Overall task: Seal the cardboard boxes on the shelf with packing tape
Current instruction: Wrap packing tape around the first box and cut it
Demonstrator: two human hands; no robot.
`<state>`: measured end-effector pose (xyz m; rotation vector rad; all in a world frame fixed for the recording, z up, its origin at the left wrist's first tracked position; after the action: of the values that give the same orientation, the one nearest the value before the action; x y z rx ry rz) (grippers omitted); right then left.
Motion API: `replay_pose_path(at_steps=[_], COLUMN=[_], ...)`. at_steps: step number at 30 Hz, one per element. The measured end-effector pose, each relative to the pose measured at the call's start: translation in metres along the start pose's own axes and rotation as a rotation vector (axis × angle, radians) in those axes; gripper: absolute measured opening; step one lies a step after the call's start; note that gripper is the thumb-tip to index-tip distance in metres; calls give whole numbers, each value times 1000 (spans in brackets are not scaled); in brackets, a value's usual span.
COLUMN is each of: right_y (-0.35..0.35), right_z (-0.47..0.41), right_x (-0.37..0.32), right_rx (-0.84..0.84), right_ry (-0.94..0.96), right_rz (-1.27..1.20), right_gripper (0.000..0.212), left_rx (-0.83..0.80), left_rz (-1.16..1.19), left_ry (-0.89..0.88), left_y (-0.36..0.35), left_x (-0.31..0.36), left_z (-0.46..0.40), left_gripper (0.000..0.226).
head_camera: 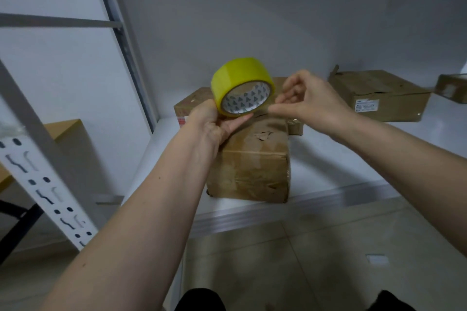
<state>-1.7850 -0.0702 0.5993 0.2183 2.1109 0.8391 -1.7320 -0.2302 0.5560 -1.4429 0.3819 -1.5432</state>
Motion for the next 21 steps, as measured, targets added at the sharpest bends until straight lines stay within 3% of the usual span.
replay_pose_path(at_steps=[2,3,7,9,14,18,21], right_y=[-9,-13,-10,0,17,28,35], right_z=[-1,0,-3,-3,5,11,15], right_x=[-3,-8,-13,-2,23,25,29], right_rx=[-61,-68,108,208,262,325,320], right_ry=[-41,-31,-72,-148,-207,-214,-230], right_rz=[-234,-322,-560,-608,-398,-127,-8], right_gripper=[68,70,19,9,24,9,15], left_rx=[-30,-38,-73,-57,-23,11,47], left_rz=[-51,-90,-212,-308,-732,-1093,-1166], left_ry=[54,69,43,0,-192,-347,-389], left_y=[-6,-9,-7,2,5,-3,1], left_x=[-12,-16,-9,4,22,28,33], left_z=[7,10,15,16,20,22,24], left_gripper=[25,23,15,14,20,37,39])
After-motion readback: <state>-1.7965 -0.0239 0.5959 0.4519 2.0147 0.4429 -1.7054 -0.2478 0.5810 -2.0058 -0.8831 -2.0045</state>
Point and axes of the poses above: each hand's wrist, its own z-axis away from the middle knuckle, its own y-axis out of the back of the hand, x = y × z, the point moved 7 cm from there along -z, towards the middle knuckle, and after that the axes turned 13 degrees about z, right-handed, at the moved point
